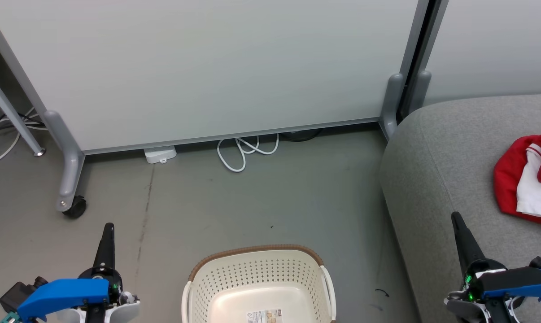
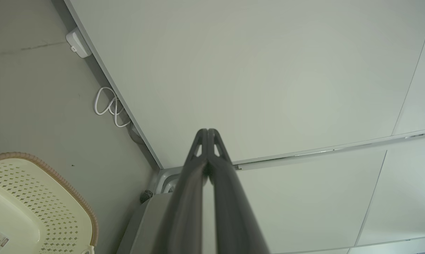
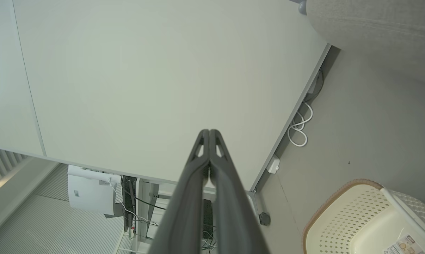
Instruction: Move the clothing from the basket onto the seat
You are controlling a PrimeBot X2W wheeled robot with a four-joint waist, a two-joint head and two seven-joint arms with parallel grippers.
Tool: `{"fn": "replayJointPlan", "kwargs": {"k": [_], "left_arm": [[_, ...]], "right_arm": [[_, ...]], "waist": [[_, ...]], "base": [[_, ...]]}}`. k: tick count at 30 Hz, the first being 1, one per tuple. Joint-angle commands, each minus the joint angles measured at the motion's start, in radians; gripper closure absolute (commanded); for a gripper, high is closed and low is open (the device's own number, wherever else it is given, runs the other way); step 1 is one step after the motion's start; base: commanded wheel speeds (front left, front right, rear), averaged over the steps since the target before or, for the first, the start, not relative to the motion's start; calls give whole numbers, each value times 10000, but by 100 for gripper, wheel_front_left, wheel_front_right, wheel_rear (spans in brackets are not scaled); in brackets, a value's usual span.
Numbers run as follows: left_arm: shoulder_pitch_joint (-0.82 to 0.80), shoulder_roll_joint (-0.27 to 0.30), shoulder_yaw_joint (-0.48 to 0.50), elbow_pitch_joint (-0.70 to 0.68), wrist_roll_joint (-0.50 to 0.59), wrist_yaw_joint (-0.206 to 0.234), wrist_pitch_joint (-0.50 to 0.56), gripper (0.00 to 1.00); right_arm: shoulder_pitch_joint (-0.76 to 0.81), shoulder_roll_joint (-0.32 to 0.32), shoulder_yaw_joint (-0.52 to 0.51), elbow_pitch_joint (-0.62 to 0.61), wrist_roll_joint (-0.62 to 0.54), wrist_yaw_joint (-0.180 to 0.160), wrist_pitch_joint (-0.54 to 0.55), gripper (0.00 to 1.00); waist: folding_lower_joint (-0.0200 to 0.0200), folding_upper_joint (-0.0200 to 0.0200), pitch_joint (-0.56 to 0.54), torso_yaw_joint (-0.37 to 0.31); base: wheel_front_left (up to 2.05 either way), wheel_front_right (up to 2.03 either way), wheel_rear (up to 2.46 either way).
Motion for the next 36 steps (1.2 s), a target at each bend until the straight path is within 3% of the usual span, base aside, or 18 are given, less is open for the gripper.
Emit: {"fn": "replayJointPlan", "kwargs": {"k": [1,30,36], "left_arm": [[-221,12,78,-98,-227,-16,85,100],[-459,-78,242,-328,-2223,-21,647,100],[-440,-77,240,-325,-2208,-21,652,100]], "right_arm": [[-216,-27,-38,-22,283,6,49,100],[-375,-28,-208,26,2600,7,423,100],[-358,-28,-206,26,2582,7,424,100]], "waist": [[0,0,5,-1],[0,0,84,-17],[0,0,85,-17]], "base": [[0,0,0],[0,0,0],[0,0,0]]}}
